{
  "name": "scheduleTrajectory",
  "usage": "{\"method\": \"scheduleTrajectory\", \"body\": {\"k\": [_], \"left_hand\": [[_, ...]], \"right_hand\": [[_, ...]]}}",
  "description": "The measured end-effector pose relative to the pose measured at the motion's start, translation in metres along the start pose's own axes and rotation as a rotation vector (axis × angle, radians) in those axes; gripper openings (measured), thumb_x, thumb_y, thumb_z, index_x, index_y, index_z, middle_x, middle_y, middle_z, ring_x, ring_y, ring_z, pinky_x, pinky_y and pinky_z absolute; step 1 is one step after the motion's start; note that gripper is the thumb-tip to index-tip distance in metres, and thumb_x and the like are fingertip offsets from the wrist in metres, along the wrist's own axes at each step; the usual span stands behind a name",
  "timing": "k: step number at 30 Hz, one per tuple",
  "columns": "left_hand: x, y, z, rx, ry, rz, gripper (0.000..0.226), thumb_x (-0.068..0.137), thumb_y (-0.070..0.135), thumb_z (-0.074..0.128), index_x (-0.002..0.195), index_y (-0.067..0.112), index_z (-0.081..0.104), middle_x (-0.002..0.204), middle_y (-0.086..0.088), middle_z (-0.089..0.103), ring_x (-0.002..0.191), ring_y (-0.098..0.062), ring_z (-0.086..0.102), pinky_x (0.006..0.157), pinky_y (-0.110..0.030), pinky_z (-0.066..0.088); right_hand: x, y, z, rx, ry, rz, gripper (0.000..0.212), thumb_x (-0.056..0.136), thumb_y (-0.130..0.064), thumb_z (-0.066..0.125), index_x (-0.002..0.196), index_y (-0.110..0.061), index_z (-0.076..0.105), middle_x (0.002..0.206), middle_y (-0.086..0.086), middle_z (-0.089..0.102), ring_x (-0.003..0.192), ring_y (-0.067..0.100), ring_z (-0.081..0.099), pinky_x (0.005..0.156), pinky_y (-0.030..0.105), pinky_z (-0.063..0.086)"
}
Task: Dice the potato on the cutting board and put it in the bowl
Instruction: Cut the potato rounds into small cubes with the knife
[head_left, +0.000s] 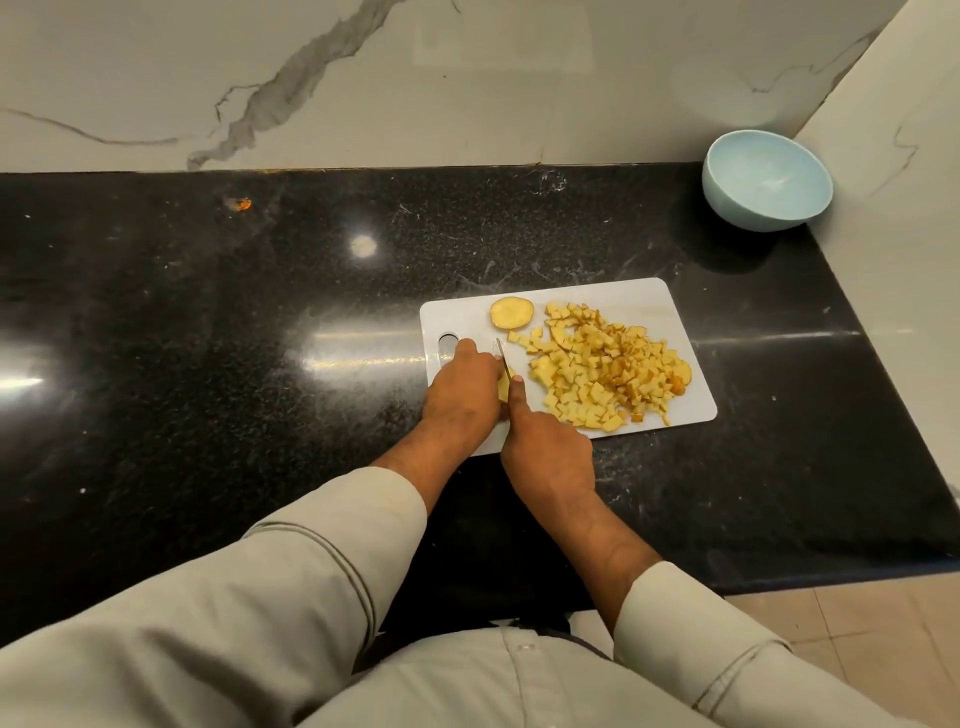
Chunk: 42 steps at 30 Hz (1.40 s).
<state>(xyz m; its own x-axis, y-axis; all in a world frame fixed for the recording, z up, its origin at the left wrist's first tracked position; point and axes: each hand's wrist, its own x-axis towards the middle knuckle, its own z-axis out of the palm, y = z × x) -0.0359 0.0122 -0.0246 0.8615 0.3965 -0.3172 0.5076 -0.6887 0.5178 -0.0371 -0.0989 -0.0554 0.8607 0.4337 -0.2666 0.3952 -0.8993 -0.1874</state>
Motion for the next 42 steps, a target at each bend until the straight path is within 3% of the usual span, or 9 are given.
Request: {"method": "scheduleTrajectory", "body": {"k": [4,9,15,22,27,29,32,37,42], "left_hand": [[0.000,0.001,-0.001,-0.005,0.020,-0.014,0.032,0.097,0.026,0.047,0.070,0.023,0.030,0.108,-0.015,0.054,0.094,-0.038,0.059,0.077,-0.046,0.050],[0.003,-0.006,-0.001,0.026,-0.019,0.010,0.023,0.093,0.031,0.058,0.106,0.014,0.068,0.109,-0.011,0.050,0.096,-0.035,0.061,0.080,-0.042,0.053],[0.006,-0.007,-0.002,0.140,-0.093,0.005,0.059,0.078,0.033,0.078,0.130,0.017,0.057,0.118,-0.009,0.041,0.105,-0.033,0.057,0.087,-0.039,0.050],[0.004,-0.009,0.001,0.140,-0.062,0.023,0.063,0.079,0.033,0.077,0.135,0.017,0.052,0.120,-0.009,0.046,0.108,-0.031,0.057,0.088,-0.038,0.048],[0.007,-0.013,-0.002,0.042,-0.060,-0.002,0.044,0.077,0.024,0.080,0.111,0.005,0.060,0.113,-0.013,0.054,0.102,-0.034,0.060,0.085,-0.038,0.051],[0.007,-0.011,-0.003,-0.003,-0.035,-0.030,0.037,0.074,0.021,0.082,0.083,0.015,0.047,0.105,-0.013,0.059,0.097,-0.035,0.063,0.082,-0.040,0.053],[0.007,-0.010,-0.002,-0.004,-0.016,-0.012,0.055,0.074,0.022,0.082,0.069,0.020,0.027,0.101,-0.014,0.060,0.093,-0.035,0.063,0.080,-0.044,0.054],[0.010,-0.013,-0.001,0.056,0.010,0.039,0.022,0.087,0.024,0.065,0.075,0.010,0.053,0.091,-0.008,0.049,0.085,-0.035,0.062,0.071,-0.039,0.052],[0.012,-0.013,0.002,0.061,0.045,0.043,0.042,0.093,0.018,0.055,0.063,0.020,0.025,0.089,-0.012,0.053,0.082,-0.037,0.062,0.071,-0.045,0.053]], "right_hand": [[0.009,-0.005,-0.003,-0.015,-0.003,-0.014,0.067,0.094,-0.014,0.034,0.154,-0.022,0.006,0.088,0.006,0.062,0.074,0.027,0.060,0.057,0.033,0.033],[-0.010,0.001,0.000,-0.029,-0.057,-0.025,0.072,0.093,-0.017,0.037,0.153,-0.023,-0.002,0.090,0.005,0.063,0.068,0.025,0.056,0.058,0.033,0.033],[-0.060,0.014,0.007,-0.106,-0.117,-0.021,0.075,0.092,-0.019,0.038,0.153,-0.023,-0.006,0.072,-0.002,0.040,0.058,0.019,0.045,0.052,0.031,0.031],[-0.089,0.030,0.011,-0.067,-0.070,-0.021,0.067,0.097,-0.024,0.031,0.153,-0.028,-0.006,0.083,-0.004,0.056,0.074,0.020,0.063,0.058,0.032,0.038],[-0.069,0.021,-0.004,-0.065,0.023,0.004,0.067,0.096,-0.025,0.035,0.153,-0.029,0.000,0.068,-0.005,0.041,0.065,0.022,0.062,0.052,0.031,0.033],[-0.049,0.014,-0.007,-0.070,0.035,0.000,0.068,0.095,-0.025,0.036,0.153,-0.028,0.001,0.065,-0.004,0.038,0.065,0.024,0.061,0.050,0.031,0.030],[-0.022,0.005,-0.007,-0.043,0.043,-0.009,0.067,0.096,-0.024,0.036,0.154,-0.027,0.002,0.069,-0.002,0.039,0.070,0.027,0.061,0.051,0.031,0.030],[0.001,-0.004,-0.001,-0.067,0.011,-0.021,0.065,0.097,-0.021,0.034,0.154,-0.025,0.003,0.073,0.000,0.044,0.054,0.020,0.037,0.051,0.032,0.024],[0.004,-0.008,0.005,-0.032,-0.033,-0.003,0.068,0.095,-0.019,0.032,0.154,-0.026,0.000,0.088,0.005,0.061,0.060,0.021,0.040,0.059,0.034,0.029]]}}
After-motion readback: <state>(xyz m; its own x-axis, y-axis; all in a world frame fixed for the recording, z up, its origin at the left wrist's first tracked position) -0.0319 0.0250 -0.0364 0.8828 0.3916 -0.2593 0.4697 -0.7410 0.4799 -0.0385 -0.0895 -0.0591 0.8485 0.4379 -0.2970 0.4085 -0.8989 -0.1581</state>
